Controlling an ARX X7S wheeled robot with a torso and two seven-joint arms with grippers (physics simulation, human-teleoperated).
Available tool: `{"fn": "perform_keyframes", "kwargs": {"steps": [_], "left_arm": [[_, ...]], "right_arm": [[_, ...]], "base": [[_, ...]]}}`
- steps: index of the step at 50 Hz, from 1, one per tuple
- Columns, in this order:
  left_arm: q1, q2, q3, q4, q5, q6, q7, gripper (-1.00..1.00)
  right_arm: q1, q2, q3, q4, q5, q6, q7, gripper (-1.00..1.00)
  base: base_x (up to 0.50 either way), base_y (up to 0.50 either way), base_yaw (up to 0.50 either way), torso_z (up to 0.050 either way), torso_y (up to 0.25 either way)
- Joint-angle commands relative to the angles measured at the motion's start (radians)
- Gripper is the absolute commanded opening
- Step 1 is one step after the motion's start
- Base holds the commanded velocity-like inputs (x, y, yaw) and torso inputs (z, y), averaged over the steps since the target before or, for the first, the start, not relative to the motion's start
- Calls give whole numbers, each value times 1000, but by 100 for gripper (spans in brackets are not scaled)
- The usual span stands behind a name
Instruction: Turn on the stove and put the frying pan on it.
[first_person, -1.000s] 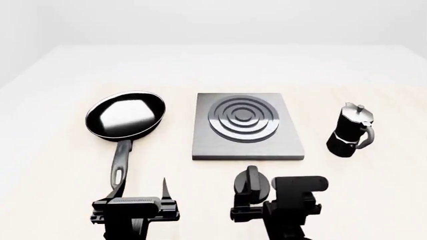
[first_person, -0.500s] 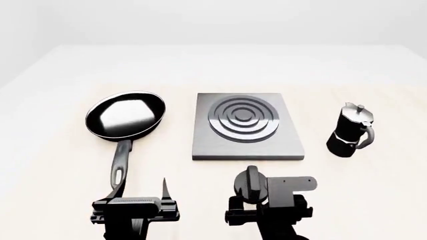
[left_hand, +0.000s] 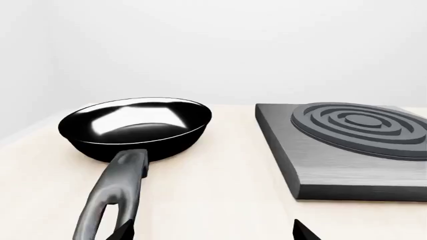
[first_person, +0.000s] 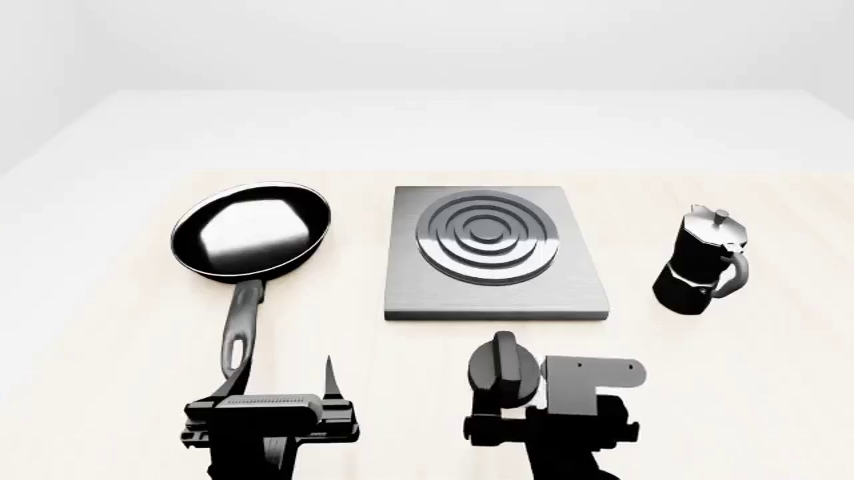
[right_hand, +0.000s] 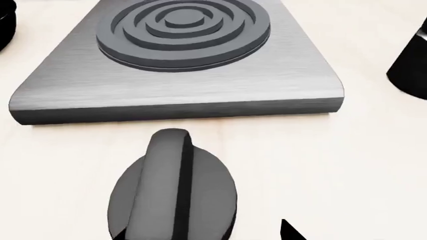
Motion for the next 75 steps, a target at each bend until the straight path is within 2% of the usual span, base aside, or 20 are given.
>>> {"fn": "perform_keyframes", "kwargs": {"steps": [1,23,29,32,42,47,55,65,71,72,75], "left_arm": [[0,-4,6,4,-4,-2,-6,100],[0,-11,14,3,-12,3,-14,100],[-3,-12,16,-5,-14,10,-15,100],[-4,-12,18,-7,-14,11,-16,100],[-4,-13,25,-9,-13,15,-20,100],[-4,-15,27,-9,-13,15,-24,100],[-3,-20,30,-1,-10,7,-34,100],[-31,-57,29,119,-26,-129,-53,100],[-107,-103,22,210,-61,-281,-49,100],[-128,-115,11,237,-108,-306,-16,100],[-174,-131,10,257,-100,-379,-38,100]], "right_arm": [[-13,0,37,12,-23,-38,66,100],[-70,10,118,-67,-102,-111,255,100],[-91,46,56,-45,-193,-279,249,100],[-110,57,52,23,-223,-401,244,100],[-147,69,67,198,-247,-624,237,100],[-149,67,65,255,-236,-698,217,100],[-144,68,62,270,-225,-722,207,100],[-121,71,39,295,-239,-704,209,100],[-116,73,32,297,-242,-694,212,100],[-115,73,32,298,-241,-694,211,100],[-114,74,33,306,-235,-701,209,100]], "base": [[0,0,0,0,0],[0,0,0,0,0],[0,0,0,0,0],[0,0,0,0,0],[0,0,0,0,0],[0,0,0,0,0],[0,0,0,0,0],[0,0,0,0,0],[0,0,0,0,0],[0,0,0,0,0],[0,0,0,0,0]]}}
